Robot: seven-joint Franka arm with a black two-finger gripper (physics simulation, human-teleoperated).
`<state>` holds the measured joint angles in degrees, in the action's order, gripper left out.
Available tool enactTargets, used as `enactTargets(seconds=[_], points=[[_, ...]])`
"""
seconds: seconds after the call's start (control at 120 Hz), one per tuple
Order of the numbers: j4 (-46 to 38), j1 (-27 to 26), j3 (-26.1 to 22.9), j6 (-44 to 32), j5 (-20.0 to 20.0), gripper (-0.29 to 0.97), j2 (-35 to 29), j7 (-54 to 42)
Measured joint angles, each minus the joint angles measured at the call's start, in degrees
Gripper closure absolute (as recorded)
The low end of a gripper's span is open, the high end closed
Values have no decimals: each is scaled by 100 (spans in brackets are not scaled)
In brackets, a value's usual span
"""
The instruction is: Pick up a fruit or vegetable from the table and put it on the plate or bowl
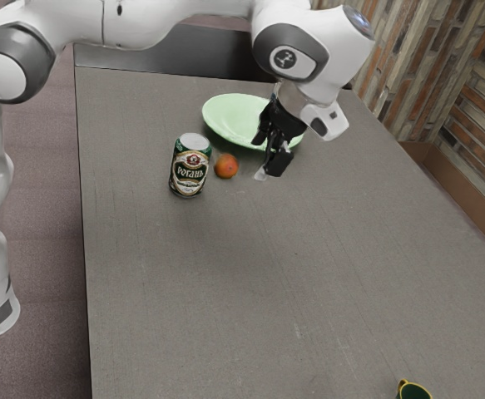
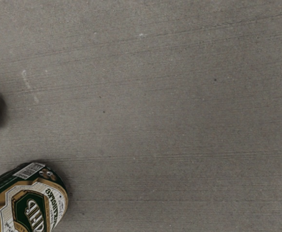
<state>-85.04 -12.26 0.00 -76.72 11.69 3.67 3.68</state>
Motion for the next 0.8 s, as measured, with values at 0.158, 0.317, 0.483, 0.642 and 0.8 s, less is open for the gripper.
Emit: enactTargets(seconds=[0.158,0.317,0.483,0.642,0.8], points=[[-1,381,31,-735,-84,0,107,81],[-45,615,103,-1018,-461,0,111,223],[8,483,51,-1107,-322,0,79,476],[-990,596,26,-1478,-515,0,-582,852],[-1943,1542,26,-2256,-901,0,-1083,1137]])
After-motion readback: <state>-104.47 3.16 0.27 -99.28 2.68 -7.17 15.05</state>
